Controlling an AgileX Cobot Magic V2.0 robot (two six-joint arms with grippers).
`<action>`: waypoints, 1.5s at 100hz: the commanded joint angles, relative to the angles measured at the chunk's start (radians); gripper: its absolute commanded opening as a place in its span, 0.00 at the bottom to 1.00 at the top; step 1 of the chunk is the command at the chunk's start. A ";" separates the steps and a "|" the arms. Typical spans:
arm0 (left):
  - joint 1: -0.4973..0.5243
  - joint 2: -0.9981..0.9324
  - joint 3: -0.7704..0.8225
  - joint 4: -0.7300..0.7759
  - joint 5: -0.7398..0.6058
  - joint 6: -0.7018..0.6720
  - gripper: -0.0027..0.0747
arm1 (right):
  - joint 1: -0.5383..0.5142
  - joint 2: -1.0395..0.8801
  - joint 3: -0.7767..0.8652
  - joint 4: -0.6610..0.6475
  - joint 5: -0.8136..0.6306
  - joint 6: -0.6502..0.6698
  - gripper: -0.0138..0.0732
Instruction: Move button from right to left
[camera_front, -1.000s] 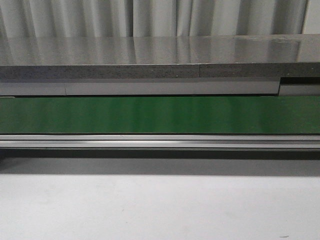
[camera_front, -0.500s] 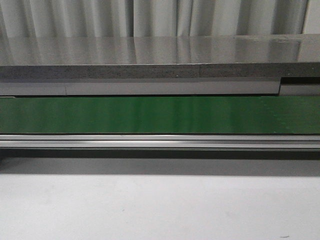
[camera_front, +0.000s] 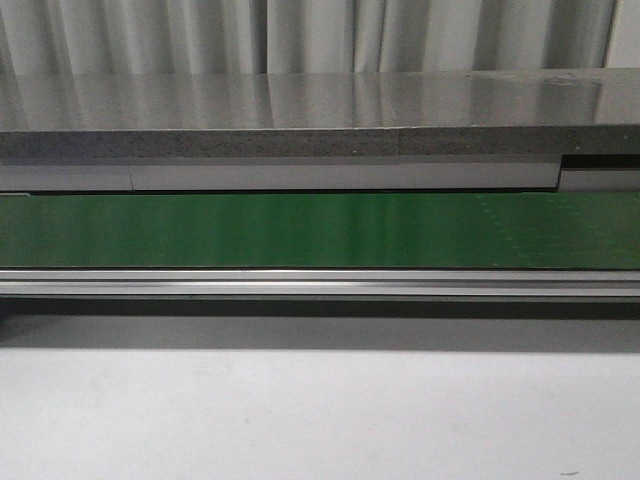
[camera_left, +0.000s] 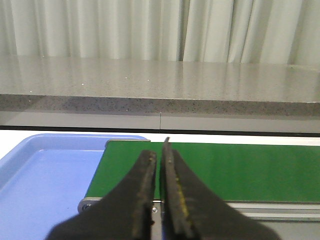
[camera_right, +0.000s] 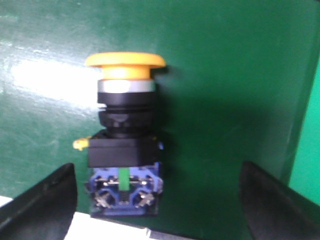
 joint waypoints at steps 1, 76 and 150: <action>0.000 -0.036 0.042 -0.008 -0.081 -0.005 0.04 | -0.002 -0.049 -0.022 0.032 -0.025 0.000 0.89; 0.000 -0.036 0.042 -0.008 -0.081 -0.005 0.04 | 0.109 -0.516 0.246 0.284 -0.393 -0.152 0.89; 0.000 -0.036 0.042 -0.008 -0.081 -0.005 0.04 | 0.236 -1.110 0.669 0.333 -0.584 -0.150 0.89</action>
